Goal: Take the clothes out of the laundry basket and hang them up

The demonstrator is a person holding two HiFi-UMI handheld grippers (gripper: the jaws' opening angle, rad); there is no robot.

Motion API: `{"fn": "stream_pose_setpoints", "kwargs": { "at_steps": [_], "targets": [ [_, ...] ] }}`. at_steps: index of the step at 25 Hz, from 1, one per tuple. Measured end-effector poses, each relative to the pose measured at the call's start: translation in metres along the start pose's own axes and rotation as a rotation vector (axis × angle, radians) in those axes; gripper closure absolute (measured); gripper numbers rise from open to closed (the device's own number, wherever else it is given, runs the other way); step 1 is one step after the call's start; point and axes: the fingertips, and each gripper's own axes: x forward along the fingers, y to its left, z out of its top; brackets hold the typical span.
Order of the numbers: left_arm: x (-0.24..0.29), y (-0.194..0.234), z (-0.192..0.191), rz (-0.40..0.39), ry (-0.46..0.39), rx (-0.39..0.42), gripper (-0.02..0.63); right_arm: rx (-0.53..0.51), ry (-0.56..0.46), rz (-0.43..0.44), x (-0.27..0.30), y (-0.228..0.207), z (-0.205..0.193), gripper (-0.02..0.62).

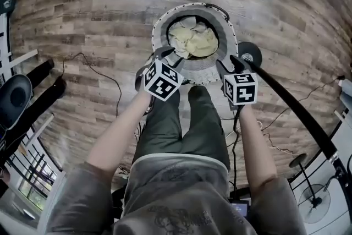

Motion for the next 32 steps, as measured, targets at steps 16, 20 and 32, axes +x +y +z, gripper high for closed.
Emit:
{"fn": "stream_pose_setpoints", "kwargs": {
  "at_steps": [16,20,32],
  "targets": [
    [0.175,0.016,-0.07,-0.114,0.143,-0.129,0.436,0.064,0.069,-0.048,0.167,-0.03,-0.064,0.354],
    [0.213,0.027,-0.088,-0.107,0.156,-0.223,0.436,0.042,0.109,-0.059,0.201,-0.042,-0.083,0.351],
    [0.332,0.03,-0.164,-0.142,0.345,-0.271,0.408,0.174,0.205,-0.044,0.31,-0.066,-0.132,0.334]
  ]
}}
